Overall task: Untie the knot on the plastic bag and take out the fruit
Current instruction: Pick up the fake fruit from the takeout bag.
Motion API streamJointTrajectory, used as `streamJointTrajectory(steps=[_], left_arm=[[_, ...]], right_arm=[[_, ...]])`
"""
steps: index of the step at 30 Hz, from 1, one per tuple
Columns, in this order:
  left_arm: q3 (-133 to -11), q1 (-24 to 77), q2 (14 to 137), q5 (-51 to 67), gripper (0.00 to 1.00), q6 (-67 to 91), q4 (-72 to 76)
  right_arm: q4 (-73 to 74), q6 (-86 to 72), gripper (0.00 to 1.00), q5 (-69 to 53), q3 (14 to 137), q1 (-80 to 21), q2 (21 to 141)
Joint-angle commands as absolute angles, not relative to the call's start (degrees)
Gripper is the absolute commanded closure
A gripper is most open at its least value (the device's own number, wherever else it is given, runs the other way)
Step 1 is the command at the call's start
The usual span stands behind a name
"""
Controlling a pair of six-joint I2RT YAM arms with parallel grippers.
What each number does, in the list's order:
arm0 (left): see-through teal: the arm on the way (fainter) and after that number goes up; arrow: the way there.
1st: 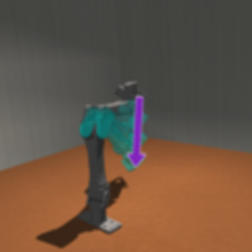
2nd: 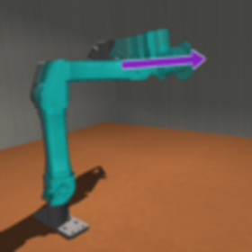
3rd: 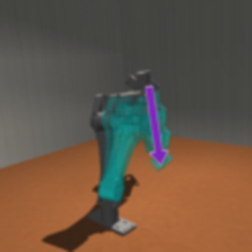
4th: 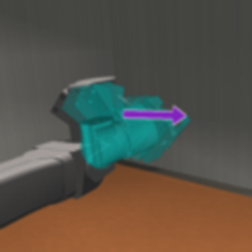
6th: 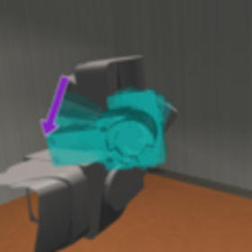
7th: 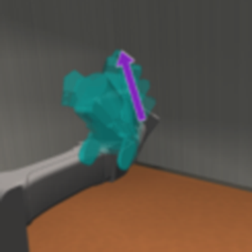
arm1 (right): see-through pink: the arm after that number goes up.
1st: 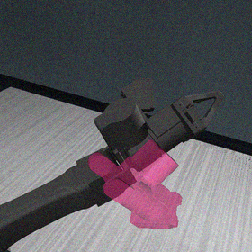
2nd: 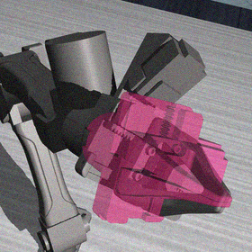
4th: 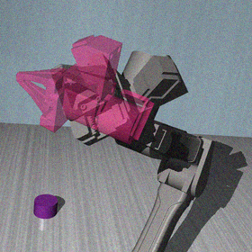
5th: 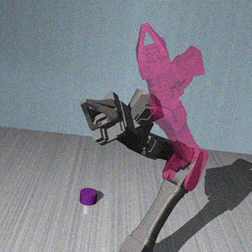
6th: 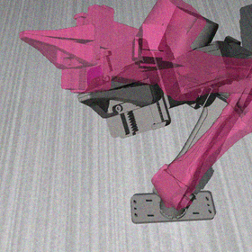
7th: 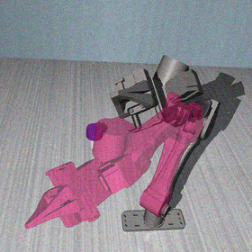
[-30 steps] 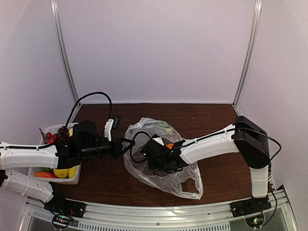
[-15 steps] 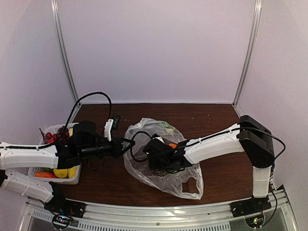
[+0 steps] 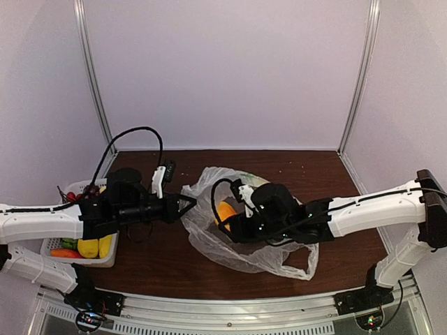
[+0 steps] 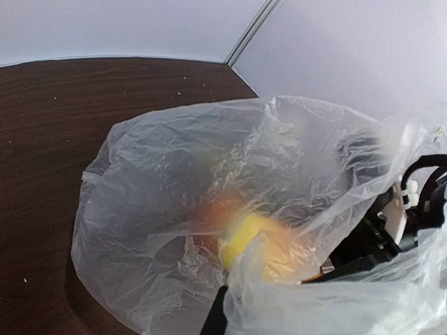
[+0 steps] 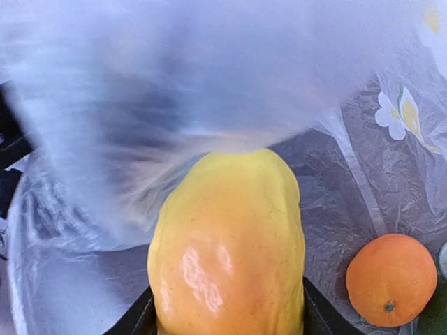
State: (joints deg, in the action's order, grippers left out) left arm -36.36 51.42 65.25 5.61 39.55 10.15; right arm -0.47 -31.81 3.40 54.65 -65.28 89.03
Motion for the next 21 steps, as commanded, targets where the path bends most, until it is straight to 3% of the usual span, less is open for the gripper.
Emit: streamJointTrajectory(steps=[1,17,19,21], left_arm=[[-40.63,51.33,66.60,3.85,1.00,39.25,6.90],[-45.38,51.33,71.26,-0.60,1.00,39.42,0.88],[-45.79,51.33,71.16,-0.58,0.92,39.09,0.35],[-46.29,51.33,70.52,-0.78,0.76,38.60,0.27]], right_arm=[[-3.41,-27.89,0.49,-4.96,51.90,-65.82,83.02],[-8.76,-28.23,0.48,-7.57,45.43,-66.87,68.56],[-8.87,-28.00,0.48,-7.53,45.65,-66.88,67.78],[-8.92,-27.77,0.48,-7.36,45.86,-66.88,67.08]])
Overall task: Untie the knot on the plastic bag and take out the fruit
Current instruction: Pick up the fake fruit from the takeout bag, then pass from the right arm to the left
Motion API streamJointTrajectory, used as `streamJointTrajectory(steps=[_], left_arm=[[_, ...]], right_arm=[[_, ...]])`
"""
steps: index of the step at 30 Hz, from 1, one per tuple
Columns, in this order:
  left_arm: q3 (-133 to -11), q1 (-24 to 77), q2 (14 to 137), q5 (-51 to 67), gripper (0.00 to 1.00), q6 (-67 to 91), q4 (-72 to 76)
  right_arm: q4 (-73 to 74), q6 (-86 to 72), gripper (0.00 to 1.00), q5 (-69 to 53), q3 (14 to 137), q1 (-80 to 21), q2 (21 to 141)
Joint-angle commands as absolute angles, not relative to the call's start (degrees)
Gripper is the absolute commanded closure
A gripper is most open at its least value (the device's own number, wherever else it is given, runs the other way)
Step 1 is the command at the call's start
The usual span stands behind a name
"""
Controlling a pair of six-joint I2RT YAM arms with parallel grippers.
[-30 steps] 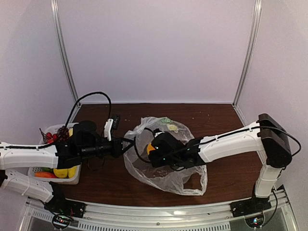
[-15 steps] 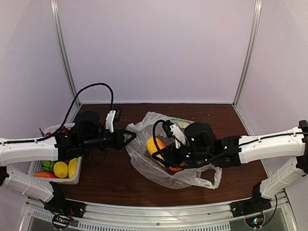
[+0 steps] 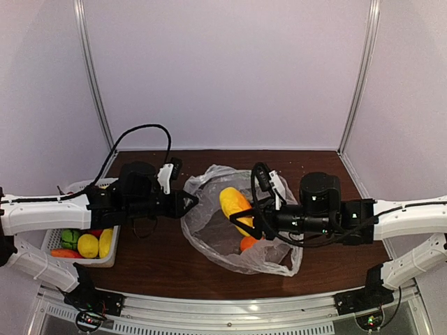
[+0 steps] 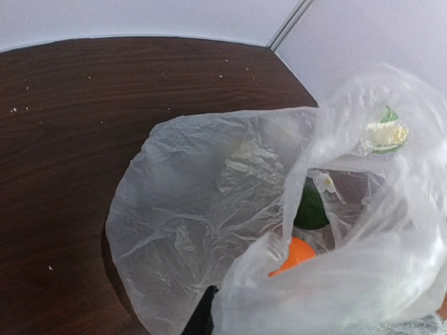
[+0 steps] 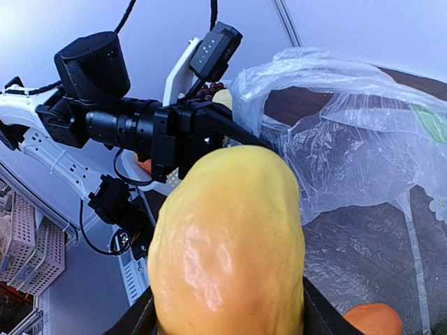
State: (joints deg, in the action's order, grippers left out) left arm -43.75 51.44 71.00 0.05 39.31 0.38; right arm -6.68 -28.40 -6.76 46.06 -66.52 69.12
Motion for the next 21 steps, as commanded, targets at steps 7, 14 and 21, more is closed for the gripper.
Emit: streamJointTrajectory(steps=[7,14,21], left_arm=[[-49.11,51.33,63.55,-3.62,0.18,34.72,-7.06],[-54.81,51.33,57.88,3.70,0.15,31.76,-8.80],[-58.88,51.79,63.20,18.87,0.15,39.83,2.34]], right_arm=[[-9.22,-26.73,0.48,-5.31,46.73,-67.05,65.12],[-9.14,-24.01,0.48,-1.33,49.01,-67.24,64.77],[-8.43,-21.07,0.48,3.56,53.35,-67.75,66.87]])
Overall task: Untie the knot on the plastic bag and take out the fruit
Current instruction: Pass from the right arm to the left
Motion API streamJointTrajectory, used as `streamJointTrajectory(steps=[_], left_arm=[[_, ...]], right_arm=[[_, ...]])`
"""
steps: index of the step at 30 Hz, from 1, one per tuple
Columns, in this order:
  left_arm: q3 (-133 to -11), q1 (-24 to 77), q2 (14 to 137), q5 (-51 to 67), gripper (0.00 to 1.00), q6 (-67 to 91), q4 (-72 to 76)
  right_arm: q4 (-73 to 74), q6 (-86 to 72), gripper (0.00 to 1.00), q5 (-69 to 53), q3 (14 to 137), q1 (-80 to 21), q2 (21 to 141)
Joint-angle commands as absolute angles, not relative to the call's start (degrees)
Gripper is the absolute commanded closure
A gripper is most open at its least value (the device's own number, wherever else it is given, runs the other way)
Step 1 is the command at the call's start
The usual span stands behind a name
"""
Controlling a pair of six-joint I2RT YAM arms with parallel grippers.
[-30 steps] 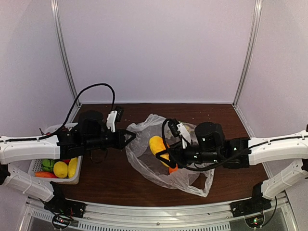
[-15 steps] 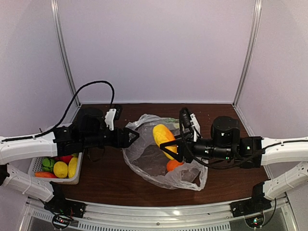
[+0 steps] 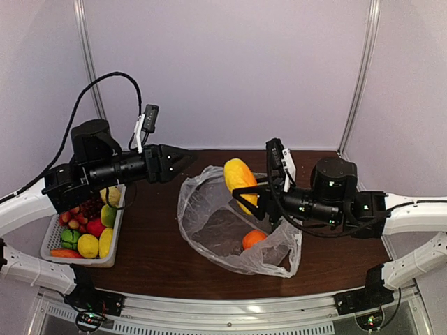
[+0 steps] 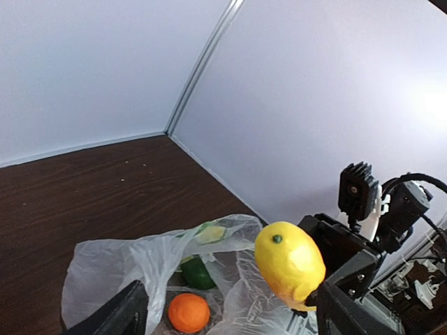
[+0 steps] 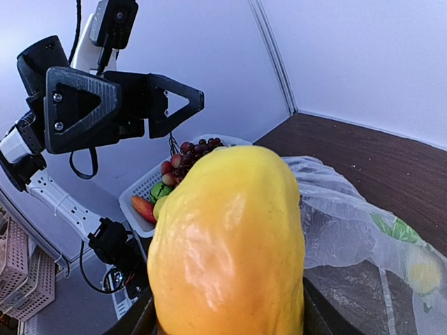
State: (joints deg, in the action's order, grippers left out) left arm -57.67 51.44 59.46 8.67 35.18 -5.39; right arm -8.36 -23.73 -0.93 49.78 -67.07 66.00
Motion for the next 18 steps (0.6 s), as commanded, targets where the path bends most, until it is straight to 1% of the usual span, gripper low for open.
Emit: streamJointTrajectory(steps=[1,8,13,18], left_arm=[[-59.27,52.56,64.38,19.96,0.15,40.61,4.31],[-63.53,56.18,71.32,22.49,0.14,41.41,6.84],[-63.11,56.51,72.61,23.55,0.11,43.00,9.84],[-63.08,56.47,73.79,23.66,0.10,44.11,10.93]], right_arm=[[-7.96,-20.64,0.48,3.98,54.41,-67.83,67.34],[-6.77,-18.74,0.47,4.74,57.50,-68.55,69.70],[-6.41,-18.39,0.47,4.60,57.92,-68.73,70.47],[-6.55,-17.94,0.47,4.24,58.05,-69.00,70.66]])
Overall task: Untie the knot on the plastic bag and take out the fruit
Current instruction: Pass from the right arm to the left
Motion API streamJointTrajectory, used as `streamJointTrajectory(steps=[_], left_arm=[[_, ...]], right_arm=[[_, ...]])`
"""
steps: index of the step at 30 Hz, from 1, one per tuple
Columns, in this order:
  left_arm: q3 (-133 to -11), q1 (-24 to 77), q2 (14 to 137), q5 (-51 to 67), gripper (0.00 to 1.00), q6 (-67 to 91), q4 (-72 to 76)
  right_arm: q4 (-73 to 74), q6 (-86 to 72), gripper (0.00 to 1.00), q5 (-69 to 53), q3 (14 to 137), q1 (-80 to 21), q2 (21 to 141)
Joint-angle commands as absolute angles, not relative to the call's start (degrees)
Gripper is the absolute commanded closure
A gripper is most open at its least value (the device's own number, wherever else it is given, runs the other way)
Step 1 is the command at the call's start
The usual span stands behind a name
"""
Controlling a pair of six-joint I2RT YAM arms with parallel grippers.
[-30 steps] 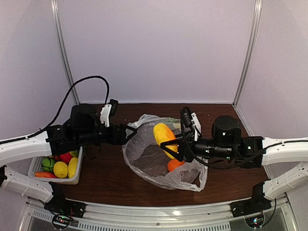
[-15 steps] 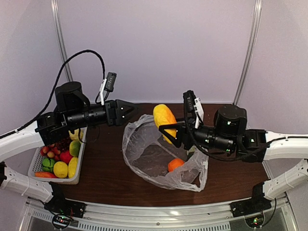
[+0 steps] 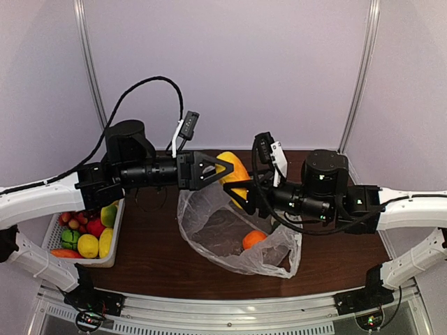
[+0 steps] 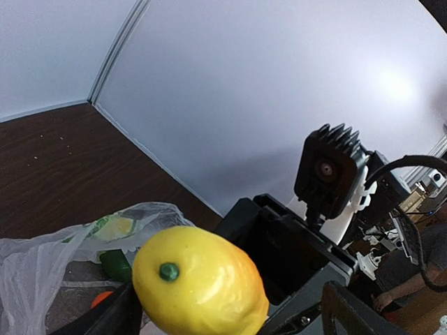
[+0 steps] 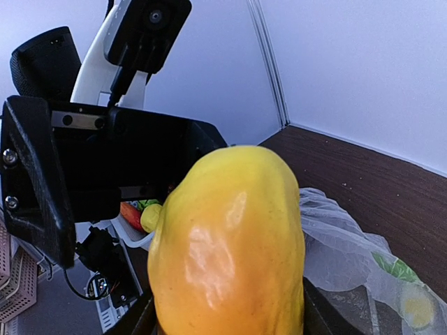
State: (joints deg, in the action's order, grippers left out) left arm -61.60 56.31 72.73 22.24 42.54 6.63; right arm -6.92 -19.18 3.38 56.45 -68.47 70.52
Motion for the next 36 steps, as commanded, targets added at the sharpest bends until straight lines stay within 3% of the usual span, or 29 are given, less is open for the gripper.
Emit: streamJointTrajectory(steps=[1,10,23,28,32,36], left_arm=[[-63.10,56.51,74.08,23.72,0.10,44.30,10.93],[-63.37,56.45,76.27,23.64,0.18,46.13,11.98],[-63.19,56.49,76.01,23.52,0.57,46.92,11.65],[-63.17,56.51,75.76,23.27,0.60,46.77,11.52],[-63.62,56.51,75.54,22.82,0.63,45.77,10.32],[-67.80,56.40,75.46,20.32,0.65,41.07,2.48]], right_arm=[[-6.59,-17.81,0.48,4.20,58.01,-69.02,70.66],[-6.25,-17.40,0.47,4.34,58.01,-69.33,70.75],[-5.89,-17.67,0.37,5.84,57.35,-69.35,70.60],[-5.97,-17.75,0.25,6.36,56.92,-69.35,69.95],[-6.41,-17.83,0.06,7.13,55.85,-69.39,68.87],[-5.42,-17.79,0.00,8.30,54.99,-69.43,66.86]])
